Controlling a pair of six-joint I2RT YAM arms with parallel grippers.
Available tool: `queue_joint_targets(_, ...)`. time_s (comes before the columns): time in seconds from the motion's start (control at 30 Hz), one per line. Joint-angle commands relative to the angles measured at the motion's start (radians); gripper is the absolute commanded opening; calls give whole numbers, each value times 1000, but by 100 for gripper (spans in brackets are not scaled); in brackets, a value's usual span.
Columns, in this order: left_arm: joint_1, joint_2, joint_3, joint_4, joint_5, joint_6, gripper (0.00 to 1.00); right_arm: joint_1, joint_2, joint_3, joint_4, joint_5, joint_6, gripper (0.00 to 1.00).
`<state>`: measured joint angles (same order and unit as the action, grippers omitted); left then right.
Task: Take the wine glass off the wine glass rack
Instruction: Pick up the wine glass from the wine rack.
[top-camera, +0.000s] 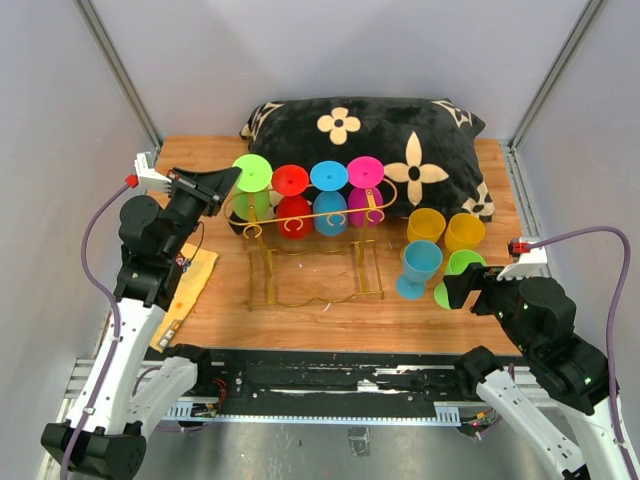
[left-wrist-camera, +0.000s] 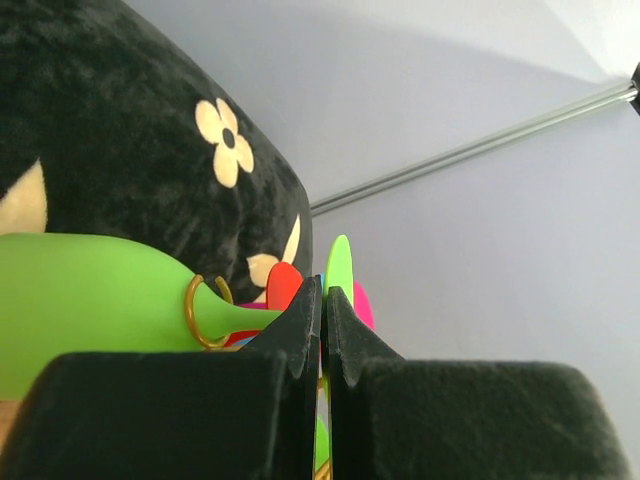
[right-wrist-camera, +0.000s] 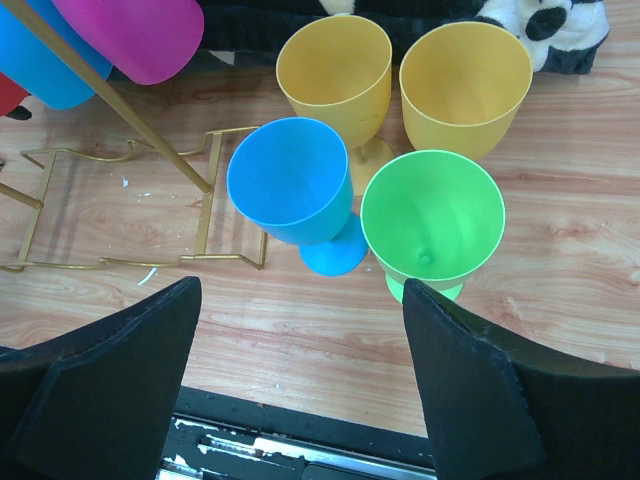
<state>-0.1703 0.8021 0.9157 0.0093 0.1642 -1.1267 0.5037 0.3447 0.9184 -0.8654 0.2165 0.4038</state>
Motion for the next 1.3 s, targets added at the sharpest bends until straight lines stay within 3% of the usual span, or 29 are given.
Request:
queue_joint_targets(0.0, 5, 7, -21, 72, -13, -20, 1, -2, -4, -2, -6, 14, -5, 83)
queue_joint_targets(0.93, 6, 61, -9, 66, -141, -12, 0, -2, -16, -4, -27, 33, -18, 83)
queue_joint_targets(1.27, 8, 70, -29, 157, -117, -27, 1, -2, -21, -3, -27, 34, -17, 83)
